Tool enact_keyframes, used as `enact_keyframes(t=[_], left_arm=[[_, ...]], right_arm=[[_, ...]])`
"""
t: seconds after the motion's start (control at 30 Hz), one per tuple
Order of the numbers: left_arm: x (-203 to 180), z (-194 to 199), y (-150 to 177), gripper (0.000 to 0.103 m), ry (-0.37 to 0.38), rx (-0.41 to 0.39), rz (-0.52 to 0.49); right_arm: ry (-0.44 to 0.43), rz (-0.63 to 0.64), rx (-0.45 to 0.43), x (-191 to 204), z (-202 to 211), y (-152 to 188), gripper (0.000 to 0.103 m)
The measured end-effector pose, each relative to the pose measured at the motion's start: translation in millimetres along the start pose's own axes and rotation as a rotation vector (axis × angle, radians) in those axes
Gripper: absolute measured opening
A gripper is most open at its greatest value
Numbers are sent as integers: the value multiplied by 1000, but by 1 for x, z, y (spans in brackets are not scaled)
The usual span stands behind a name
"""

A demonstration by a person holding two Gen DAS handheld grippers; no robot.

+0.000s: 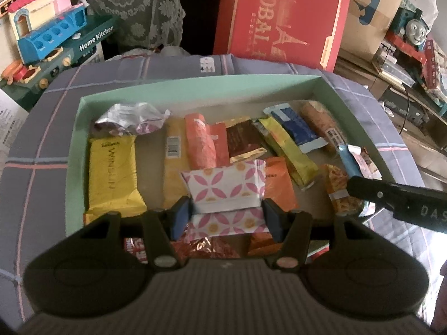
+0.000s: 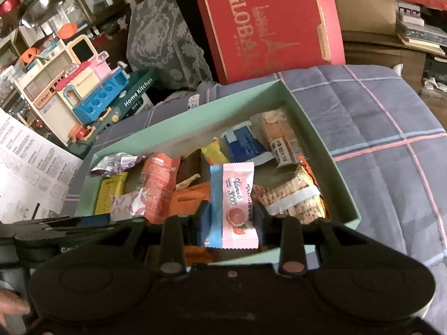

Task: Organize snacks
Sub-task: 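Place the pink patterned pack in the box with the left tool while the right tool places the grapefruit candy, then grasp the orange round candy with the left tool while the right tool grasps the green-pink candy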

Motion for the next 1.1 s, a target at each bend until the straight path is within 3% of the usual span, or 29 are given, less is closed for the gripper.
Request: enact_keyframes(t=[0.1,0.13,0.17,0.2,0.23,0.33,0.6,1.1], left_arm=[[0,-4,3,59,-6,8,-4],[0,-5,3,63,-18,8,-9],[0,-5,4,78,-35,4,-15],[1,-4,4,95,-56,-1,-21],[2,-2,4,101,-77,-13,-24],[5,2,4,103,-102,-19,-17],[10,22,8,103,-98,-24,17],[-8,67,36,103,-85,-35,-26]], right_arm=[[2,13,-2,1,-4,-1,40],[4,18,-4,2,-6,-2,56],[9,22,-13,3,-5,-3,79],[15,24,-30,4,-3,-4,88],[16,29,-51,4,1,-5,96],[16,43,-77,6,8,-7,103],[38,9,-95,-3,25,-7,103],[57,-46,-91,-25,72,20,103]])
Point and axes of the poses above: each gripper's, at about its wrist camera, not at the fingertips, and z roughly against the way its jaws point, x to its left, y to its underside, the point moved 5 cm from there along -z, roughly the way its jaws point, and after that the axes turned 10 degrees about -x, right-handed, at the moved point
